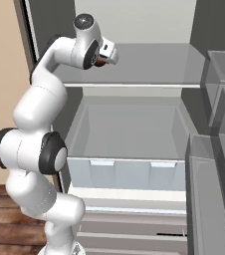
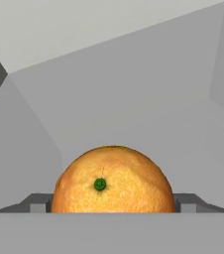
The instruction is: Open the fridge, remove the orange, lemon, and steak, and place them on any counter.
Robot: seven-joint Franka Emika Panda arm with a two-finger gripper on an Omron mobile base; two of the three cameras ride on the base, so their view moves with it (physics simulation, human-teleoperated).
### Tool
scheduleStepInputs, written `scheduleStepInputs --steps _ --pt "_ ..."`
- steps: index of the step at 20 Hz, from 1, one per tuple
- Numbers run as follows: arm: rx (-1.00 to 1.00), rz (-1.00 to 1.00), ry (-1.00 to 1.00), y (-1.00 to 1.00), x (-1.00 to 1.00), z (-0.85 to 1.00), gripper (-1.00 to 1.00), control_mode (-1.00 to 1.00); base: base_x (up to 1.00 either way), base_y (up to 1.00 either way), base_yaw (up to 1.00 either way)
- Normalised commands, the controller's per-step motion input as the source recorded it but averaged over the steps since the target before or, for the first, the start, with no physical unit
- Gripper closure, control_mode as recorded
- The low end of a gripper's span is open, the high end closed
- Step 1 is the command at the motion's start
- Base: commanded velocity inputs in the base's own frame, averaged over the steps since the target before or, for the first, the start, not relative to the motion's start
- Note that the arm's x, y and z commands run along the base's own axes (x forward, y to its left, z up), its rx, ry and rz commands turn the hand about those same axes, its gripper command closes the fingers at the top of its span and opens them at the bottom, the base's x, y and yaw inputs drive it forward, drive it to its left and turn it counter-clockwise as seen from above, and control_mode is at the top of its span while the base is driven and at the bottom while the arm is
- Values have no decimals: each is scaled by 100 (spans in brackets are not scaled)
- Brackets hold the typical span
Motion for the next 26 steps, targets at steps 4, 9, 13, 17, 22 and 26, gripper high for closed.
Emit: scheduleStepInputs --steps 4,9,13,17,22,26 --pt "0 0 -8 0 -56 6 100 -100 0 0 0" --pt "0 0 -27 0 -99 28 100 -100 0 0 0" --pt "0 0 -18 0 -100 35 100 -100 0 0 0" --pt "0 0 -5 0 -100 29 100 -100 0 0 0" --pt "0 0 0 0 -100 32 100 -100 0 0 0" --pt "0 0 1 0 -100 24 100 -100 0 0 0"
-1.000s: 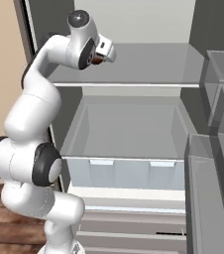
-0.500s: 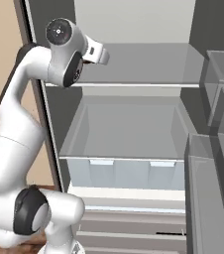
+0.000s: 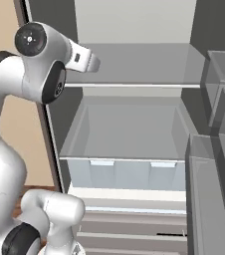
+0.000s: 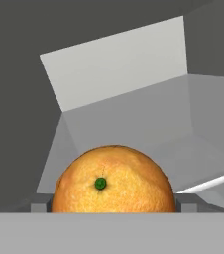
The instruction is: Open the fridge, remove the orange, lemon, and steak, and place them on any counter.
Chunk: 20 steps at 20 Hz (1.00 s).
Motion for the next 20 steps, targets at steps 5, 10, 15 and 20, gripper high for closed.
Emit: scheduleStepInputs --steps 5,10,15,20 --pt "-1 0 2 0 -100 0 100 -100 0 0 0" --pt "-7 0 1 0 -100 -34 100 -100 0 0 0" --pt "-8 0 0 0 -100 -41 100 -100 0 0 0" --pt "-9 0 0 1 -85 -34 100 -100 0 0 0"
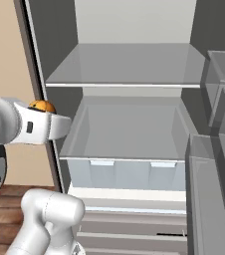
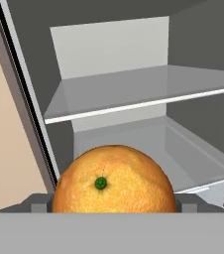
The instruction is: Open the fridge, remove the orange, lemon, and steak, and place them on any counter.
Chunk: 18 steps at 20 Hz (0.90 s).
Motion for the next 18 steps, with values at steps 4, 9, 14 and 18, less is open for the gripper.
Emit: scheduleStepInputs --steps 4,9,14,18 --pt "0 0 1 7 -38 -3 100 -100 0 0 0" --pt "-1 0 3 17 0 -10 100 -100 0 0 0" --pt "0 0 1 1 0 0 100 -100 0 0 0" --pt "0 0 0 0 0 0 100 -100 0 0 0"
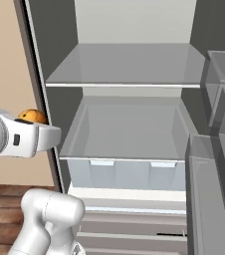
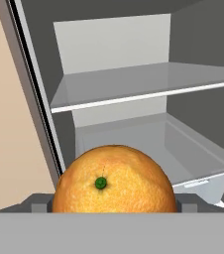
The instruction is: Open the fridge, remove the orange, lemon, and steak, and place them on any counter.
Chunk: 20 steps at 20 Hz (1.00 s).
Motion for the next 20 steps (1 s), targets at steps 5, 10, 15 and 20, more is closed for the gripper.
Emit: scheduleStepInputs --steps 5,10,15,20 --pt "0 0 0 0 0 0 100 -100 0 0 0" --pt "0 0 3 0 -1 -5 100 100 -3 0 -1" --pt "0 0 0 0 0 0 100 100 -35 1 -14" --pt "0 0 0 0 0 0 100 100 -38 4 -19"
